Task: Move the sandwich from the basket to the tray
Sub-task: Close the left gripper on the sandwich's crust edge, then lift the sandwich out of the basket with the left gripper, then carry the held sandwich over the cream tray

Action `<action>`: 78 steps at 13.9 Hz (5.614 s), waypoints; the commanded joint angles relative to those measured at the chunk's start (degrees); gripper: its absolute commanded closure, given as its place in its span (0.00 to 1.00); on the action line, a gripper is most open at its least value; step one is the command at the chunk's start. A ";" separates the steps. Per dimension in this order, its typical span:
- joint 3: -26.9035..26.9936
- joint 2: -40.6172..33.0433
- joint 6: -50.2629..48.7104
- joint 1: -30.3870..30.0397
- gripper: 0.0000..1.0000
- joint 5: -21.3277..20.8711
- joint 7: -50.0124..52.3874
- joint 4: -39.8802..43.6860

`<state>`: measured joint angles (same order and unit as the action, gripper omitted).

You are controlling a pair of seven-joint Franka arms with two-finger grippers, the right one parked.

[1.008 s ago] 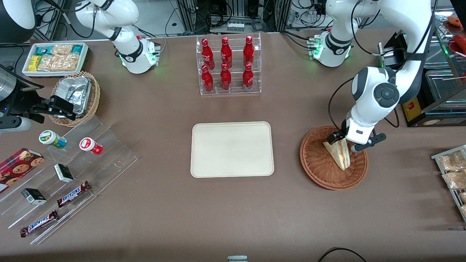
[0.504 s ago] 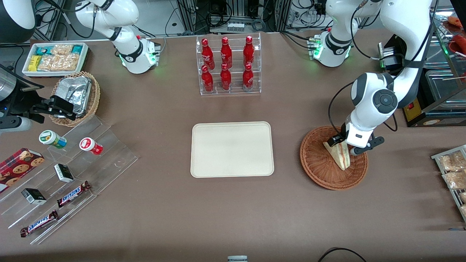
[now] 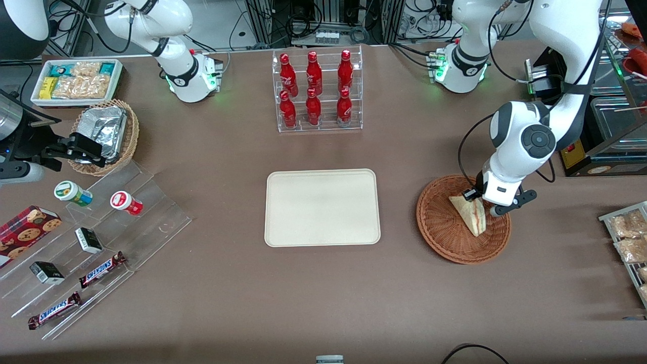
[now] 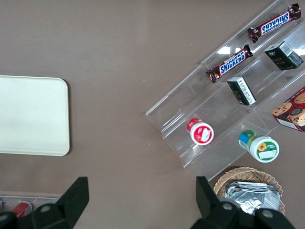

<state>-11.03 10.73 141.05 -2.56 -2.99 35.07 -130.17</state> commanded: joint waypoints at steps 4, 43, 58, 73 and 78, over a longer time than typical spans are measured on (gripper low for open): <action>-0.31 -3.25 -4.01 -0.34 1.00 -0.96 -0.97 1.66; -23.32 1.03 -32.35 1.16 1.00 4.67 8.68 29.53; -28.08 13.61 -25.91 15.48 1.00 -13.97 26.88 29.97; -28.08 11.68 -31.37 17.24 1.00 -8.52 27.70 29.80; -27.56 13.09 -21.62 17.24 1.00 -8.87 26.80 27.16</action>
<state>-38.60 23.95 116.51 14.85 -12.36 62.87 -101.83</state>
